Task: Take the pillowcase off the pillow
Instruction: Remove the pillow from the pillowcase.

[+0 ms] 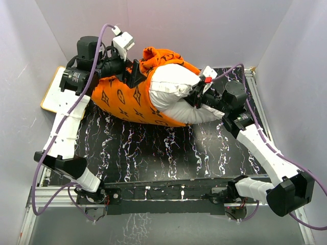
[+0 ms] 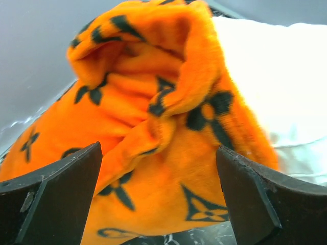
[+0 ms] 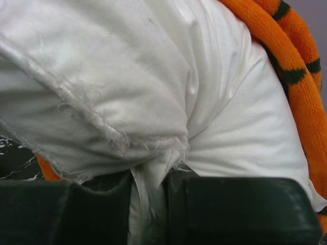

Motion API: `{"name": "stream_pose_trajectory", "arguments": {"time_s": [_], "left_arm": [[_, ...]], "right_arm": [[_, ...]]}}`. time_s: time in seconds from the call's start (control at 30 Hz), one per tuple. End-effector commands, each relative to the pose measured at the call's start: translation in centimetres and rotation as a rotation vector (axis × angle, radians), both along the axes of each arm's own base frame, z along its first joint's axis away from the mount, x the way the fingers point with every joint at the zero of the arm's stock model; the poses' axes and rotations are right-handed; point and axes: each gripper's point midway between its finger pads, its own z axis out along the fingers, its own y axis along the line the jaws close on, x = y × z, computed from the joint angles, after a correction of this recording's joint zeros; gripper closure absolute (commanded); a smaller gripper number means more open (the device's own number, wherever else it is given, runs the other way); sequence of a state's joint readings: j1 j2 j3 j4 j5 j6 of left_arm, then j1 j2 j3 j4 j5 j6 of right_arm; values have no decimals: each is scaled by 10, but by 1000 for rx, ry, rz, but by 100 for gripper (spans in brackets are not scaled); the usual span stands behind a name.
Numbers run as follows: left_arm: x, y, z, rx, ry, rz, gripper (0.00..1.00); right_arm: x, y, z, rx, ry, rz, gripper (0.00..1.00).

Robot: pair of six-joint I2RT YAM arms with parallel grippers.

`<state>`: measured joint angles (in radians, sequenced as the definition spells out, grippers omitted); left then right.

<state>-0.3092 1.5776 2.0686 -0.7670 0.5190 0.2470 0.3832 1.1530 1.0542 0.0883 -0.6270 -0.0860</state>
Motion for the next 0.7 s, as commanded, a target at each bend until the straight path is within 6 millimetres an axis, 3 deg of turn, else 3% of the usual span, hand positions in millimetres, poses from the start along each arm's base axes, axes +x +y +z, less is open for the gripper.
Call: {"name": "stream_pose_trajectory", "arguments": {"time_s": [0.0,0.13,0.2,0.43,0.53,0.67], "left_arm": [[-34,-23,37,-169,-1,-139,9],[-41,-29,62,-241,-24,-163,9],[-38,-29,61,-265,-8,-140,10],[-10,-24,19,-271,63,-11,18],[0,-25,5,-272,96,23,31],[17,-24,-11,-268,131,74,64]], "right_arm": [[2,0,-13,11,83,-10,92],[3,3,-16,13,110,3,92],[3,4,-16,15,111,7,92],[-4,14,-18,11,123,30,92],[-5,17,-22,5,138,37,92],[-2,17,-25,17,187,15,90]]}}
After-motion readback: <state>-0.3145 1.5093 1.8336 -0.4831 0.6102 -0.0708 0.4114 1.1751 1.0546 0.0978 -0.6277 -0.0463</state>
